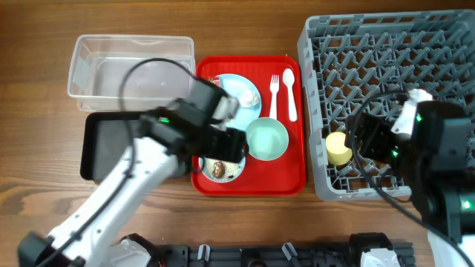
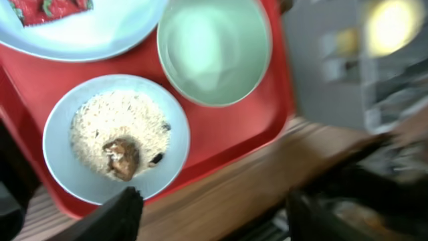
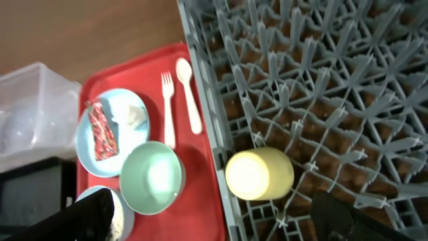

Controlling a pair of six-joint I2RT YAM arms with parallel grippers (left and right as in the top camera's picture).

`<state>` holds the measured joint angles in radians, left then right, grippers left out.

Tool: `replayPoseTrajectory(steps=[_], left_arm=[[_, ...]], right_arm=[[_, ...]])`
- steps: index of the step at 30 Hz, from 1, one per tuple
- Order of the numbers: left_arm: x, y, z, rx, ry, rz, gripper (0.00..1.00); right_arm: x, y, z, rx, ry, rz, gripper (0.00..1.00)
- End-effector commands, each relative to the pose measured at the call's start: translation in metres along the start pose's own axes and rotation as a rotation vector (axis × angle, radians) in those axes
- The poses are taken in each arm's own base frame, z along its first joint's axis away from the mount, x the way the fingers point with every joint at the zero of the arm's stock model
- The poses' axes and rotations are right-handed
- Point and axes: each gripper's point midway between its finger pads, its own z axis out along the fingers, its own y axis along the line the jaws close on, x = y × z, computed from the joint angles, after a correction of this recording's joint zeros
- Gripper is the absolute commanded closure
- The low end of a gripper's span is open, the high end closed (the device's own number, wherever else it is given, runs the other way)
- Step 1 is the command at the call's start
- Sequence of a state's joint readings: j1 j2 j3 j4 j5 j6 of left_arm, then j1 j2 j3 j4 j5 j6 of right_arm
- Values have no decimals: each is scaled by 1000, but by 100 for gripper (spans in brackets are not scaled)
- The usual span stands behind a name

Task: Sort waste into correct bins and load items into the dishwasher rack
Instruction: 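Grasp the blue bowl of rice with the left gripper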

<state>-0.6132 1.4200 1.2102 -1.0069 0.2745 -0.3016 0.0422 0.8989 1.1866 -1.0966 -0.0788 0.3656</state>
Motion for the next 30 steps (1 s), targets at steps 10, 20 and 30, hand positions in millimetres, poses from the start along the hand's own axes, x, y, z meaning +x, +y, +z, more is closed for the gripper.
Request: replayPoseTrajectory(steps=[10,20,30], left_arm=[[28,18,86,-331,161,1,46],[49,24,122,-316,233,55,55],[54,31,133,-312,220,64,95]], right_arm=[[-2,3,-7,-19,-15,9,4],[-3,3,-7,-19,-17,28,4],[-3,3,-7,-19,-17,30,4]])
